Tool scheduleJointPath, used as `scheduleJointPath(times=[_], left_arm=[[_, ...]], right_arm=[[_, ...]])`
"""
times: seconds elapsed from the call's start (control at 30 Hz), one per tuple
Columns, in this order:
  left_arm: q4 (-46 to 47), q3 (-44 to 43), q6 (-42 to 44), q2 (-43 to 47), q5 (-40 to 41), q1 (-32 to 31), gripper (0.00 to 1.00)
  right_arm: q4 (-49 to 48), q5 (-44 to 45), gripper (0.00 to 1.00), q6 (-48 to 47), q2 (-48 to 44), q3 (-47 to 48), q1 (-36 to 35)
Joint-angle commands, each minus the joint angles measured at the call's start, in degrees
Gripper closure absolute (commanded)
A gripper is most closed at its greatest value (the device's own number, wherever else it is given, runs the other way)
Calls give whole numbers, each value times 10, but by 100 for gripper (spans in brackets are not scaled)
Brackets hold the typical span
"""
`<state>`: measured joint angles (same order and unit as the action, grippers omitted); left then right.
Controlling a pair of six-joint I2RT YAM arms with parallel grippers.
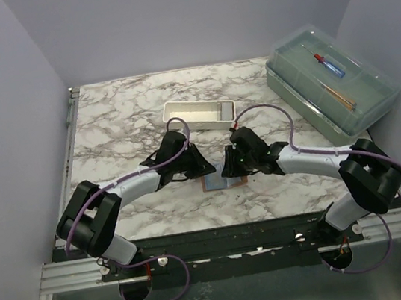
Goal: Put the credit cards into the card holder
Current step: Insert the credit card into the card holder.
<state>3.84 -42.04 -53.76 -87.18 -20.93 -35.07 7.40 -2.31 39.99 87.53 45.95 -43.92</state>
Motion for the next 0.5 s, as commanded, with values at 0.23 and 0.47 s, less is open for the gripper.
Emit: scheduleJointPath(times=[0.23,0.47], left_arm=[[11,36,5,19,5,-5,77],[0,51,23,25,18,-3,68]], right_arm=[[-43,6,80,-13,17,-17,-4],[-38,34,83,-16,58,2,-4]])
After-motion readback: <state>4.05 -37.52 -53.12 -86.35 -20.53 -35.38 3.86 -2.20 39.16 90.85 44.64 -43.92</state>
